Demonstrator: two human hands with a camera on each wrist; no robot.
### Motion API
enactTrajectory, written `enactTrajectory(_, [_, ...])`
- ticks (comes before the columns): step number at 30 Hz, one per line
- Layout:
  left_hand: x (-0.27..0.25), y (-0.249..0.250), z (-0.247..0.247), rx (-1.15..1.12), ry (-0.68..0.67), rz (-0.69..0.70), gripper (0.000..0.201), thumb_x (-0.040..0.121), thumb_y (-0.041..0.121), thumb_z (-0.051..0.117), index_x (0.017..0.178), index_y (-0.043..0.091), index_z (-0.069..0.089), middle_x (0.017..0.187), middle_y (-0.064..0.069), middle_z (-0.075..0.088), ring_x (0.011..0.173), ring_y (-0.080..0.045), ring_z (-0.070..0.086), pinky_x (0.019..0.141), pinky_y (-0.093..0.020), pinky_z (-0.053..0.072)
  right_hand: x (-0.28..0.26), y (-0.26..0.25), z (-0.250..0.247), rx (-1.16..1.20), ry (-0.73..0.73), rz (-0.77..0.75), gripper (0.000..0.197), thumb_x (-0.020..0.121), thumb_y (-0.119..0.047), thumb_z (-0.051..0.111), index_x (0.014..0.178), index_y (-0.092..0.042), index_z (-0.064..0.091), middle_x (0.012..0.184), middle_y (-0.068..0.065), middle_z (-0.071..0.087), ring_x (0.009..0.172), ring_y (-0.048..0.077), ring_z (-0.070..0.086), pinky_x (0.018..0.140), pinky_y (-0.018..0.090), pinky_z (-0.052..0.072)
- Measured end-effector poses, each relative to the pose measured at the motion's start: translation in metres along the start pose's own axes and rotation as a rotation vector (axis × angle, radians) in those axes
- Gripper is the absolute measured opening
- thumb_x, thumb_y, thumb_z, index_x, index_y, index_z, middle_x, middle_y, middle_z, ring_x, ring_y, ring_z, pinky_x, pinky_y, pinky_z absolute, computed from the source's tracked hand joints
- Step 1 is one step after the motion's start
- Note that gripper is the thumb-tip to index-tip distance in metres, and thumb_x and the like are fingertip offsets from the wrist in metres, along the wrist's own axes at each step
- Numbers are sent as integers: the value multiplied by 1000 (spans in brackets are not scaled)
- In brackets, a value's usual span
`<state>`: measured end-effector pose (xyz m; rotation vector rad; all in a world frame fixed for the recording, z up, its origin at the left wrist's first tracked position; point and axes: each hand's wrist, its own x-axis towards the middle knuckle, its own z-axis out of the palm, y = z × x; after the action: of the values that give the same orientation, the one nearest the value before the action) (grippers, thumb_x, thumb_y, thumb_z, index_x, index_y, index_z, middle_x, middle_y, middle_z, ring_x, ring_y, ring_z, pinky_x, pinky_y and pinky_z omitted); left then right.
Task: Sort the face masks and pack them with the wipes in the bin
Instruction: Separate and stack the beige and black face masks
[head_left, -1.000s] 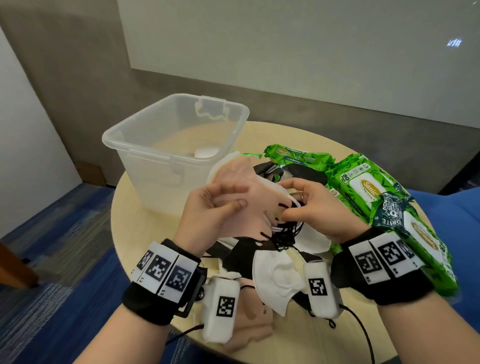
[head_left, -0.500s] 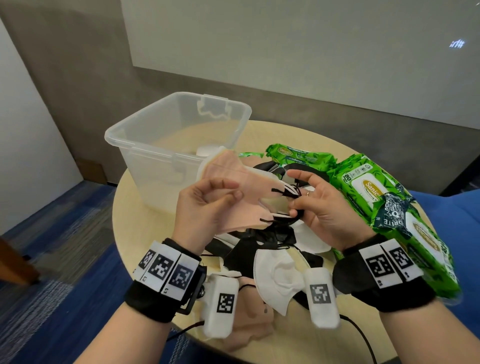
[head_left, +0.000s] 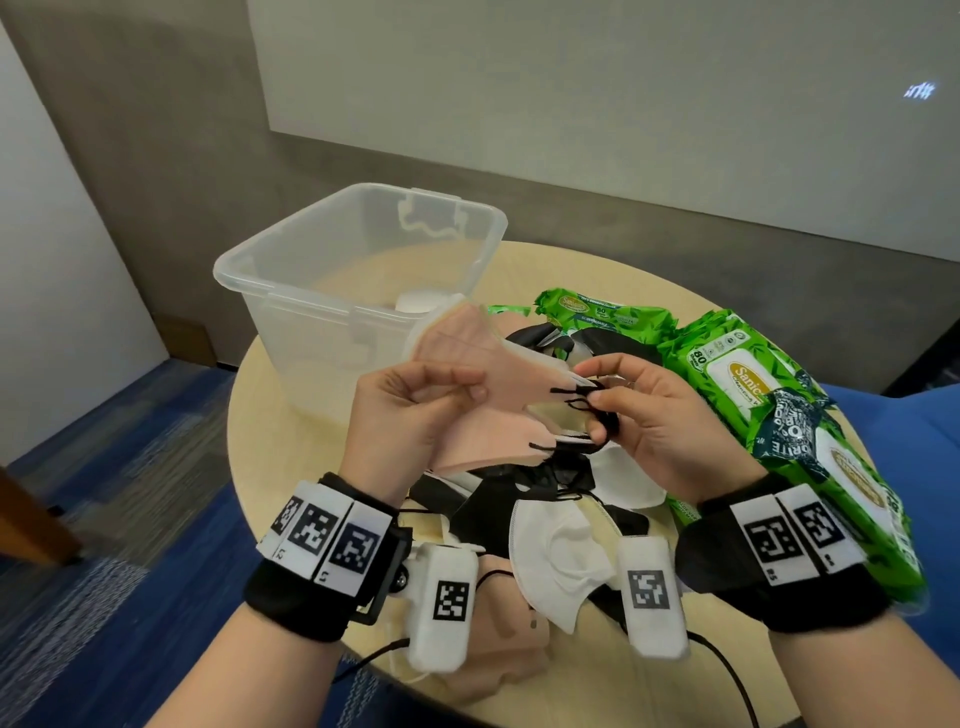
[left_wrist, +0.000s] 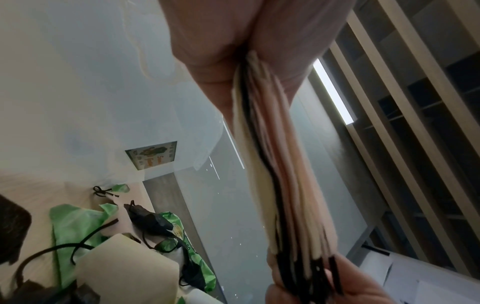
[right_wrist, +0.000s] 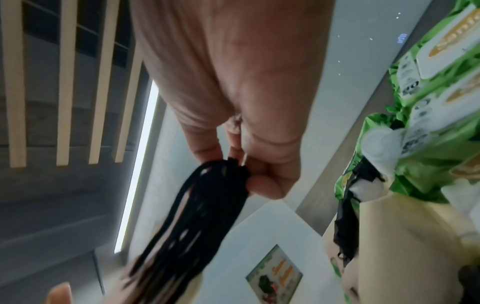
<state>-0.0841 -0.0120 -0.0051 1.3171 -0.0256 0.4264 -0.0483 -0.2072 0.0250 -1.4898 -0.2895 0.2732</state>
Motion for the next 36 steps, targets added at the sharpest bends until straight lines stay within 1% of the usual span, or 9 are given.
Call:
enactTrajectory(5, [-4, -3, 5, 166, -262, 16, 25, 75, -12, 66, 68, 11, 69, 67, 7, 71, 70, -3, 65, 75, -16, 52, 3, -5, 4, -341, 23, -49, 46, 62, -17, 43, 105, -23, 56, 108, -2, 56, 95, 4, 51, 81, 21, 41])
enactTrajectory(9, [-4, -5, 8, 311, -490, 83, 29, 83, -4, 58, 75, 23, 64, 76, 14, 67, 79, -1, 61, 80, -15, 46, 4, -5, 20, -300, -123, -43, 31, 81, -15, 57, 112, -9, 54, 101, -3, 61, 94, 3, 58, 82, 20, 46])
enactTrajectory(12, [-3, -4, 9, 371, -529, 158, 24, 83, 12, 51, 100, 29, 50, 99, 16, 56, 95, 4, 54, 88, -16, 40, 5, 2, 24, -294, -142, -9, 33, 92, -7, 51, 124, -2, 46, 118, 6, 60, 112, 14, 56, 96, 30, 44])
enactTrajectory(15, [-2, -9, 6, 464, -503, 255, 57, 87, 15, 48, 135, 29, 20, 139, 21, 27, 127, 19, 24, 106, -6, 20, 5, 6, 23, -292, -108, 32, 33, 95, -9, 46, 128, -5, 45, 125, 12, 58, 120, 23, 53, 101, 41, 42])
enactTrajectory(17, [-2, -13, 6, 515, -499, 247, 65, 87, 20, 45, 144, 18, 13, 149, 13, 19, 135, 13, 15, 112, -10, 14, 4, 8, 24, -301, -86, 30, 32, 95, -9, 44, 127, -5, 46, 124, 12, 58, 118, 23, 54, 100, 40, 44])
enactTrajectory(21, [-2, -14, 8, 528, -470, 207, 58, 87, 27, 41, 142, 12, 31, 142, 2, 41, 132, -6, 37, 111, -24, 29, 3, 6, 26, -329, -70, 23, 32, 96, -14, 44, 126, -4, 45, 123, 15, 57, 116, 24, 55, 97, 39, 46])
enactTrajectory(30, [-3, -20, 14, 549, -408, 281, 55, 90, 27, 37, 141, 8, 34, 134, 8, 40, 122, 6, 36, 100, -1, 25, 4, 5, 25, -523, -45, -38, 26, 96, -15, 45, 116, 2, 47, 119, 18, 57, 115, 28, 52, 99, 48, 40])
enactTrajectory(33, [-3, -18, 15, 533, -406, 302, 46, 90, 25, 37, 132, 7, 46, 121, 5, 54, 108, 1, 50, 90, -4, 35, 4, 5, 24, -554, -50, -48, 24, 96, -16, 45, 114, 0, 48, 114, 15, 58, 105, 22, 54, 94, 41, 41])
enactTrajectory(36, [-1, -16, 15, 503, -375, 297, 43, 91, 24, 39, 131, 10, 48, 117, 9, 56, 102, 6, 51, 87, -3, 37, 4, 4, 26, -515, -47, -67, 11, 96, -14, 44, 104, -10, 50, 95, -1, 56, 90, 8, 51, 80, 26, 41])
